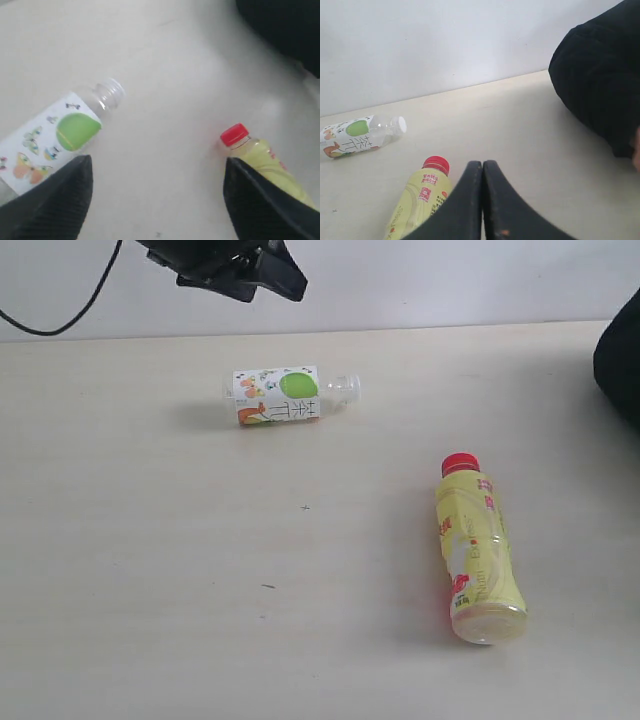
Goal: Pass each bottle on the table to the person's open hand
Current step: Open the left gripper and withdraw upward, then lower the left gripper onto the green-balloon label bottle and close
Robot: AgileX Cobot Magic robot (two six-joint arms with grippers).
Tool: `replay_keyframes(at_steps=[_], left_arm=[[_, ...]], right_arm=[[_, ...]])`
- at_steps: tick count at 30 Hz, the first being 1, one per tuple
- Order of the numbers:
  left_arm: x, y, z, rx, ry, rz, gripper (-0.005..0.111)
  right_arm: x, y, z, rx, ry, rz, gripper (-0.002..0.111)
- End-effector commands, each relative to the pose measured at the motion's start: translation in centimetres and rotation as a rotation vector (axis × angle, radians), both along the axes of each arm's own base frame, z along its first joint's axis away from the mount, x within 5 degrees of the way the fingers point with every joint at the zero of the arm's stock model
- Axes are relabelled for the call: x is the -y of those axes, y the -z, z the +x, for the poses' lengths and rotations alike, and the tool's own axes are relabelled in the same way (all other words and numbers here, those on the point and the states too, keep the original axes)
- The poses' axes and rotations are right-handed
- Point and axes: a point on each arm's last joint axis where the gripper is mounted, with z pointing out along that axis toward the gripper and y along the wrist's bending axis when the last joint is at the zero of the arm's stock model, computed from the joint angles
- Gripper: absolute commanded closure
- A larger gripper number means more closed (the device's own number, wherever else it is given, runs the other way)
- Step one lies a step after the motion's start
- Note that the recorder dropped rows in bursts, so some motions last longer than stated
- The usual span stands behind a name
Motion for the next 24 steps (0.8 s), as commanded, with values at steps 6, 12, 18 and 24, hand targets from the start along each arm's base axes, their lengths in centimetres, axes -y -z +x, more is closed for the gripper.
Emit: replay_keyframes(at_steps=[6, 12, 18, 24], left_arm=[[-1.5, -0.8, 1.8, 0.410, 0.098, 0.266, 0.036], [-2.9, -0.3, 2.4, 0.511, 0.166, 0.507, 0.017], [-2.4, 0.2, 3.1, 0.501, 0.168, 0.503, 0.017], [-1.1, 2.7, 4.0, 0.485, 0.287, 0.578, 0.017]], right_arm=[[0.0, 0.1, 0.0, 0.007, 0.001, -0.001, 0.108], [0.0, 0.1, 0.0, 0.007, 0.001, -0.001, 0.108], [0.0, 0.1, 0.0, 0.007, 0.001, -0.001, 0.108], [0.0, 0.1, 0.0, 0.007, 0.001, -0.001, 0.108]])
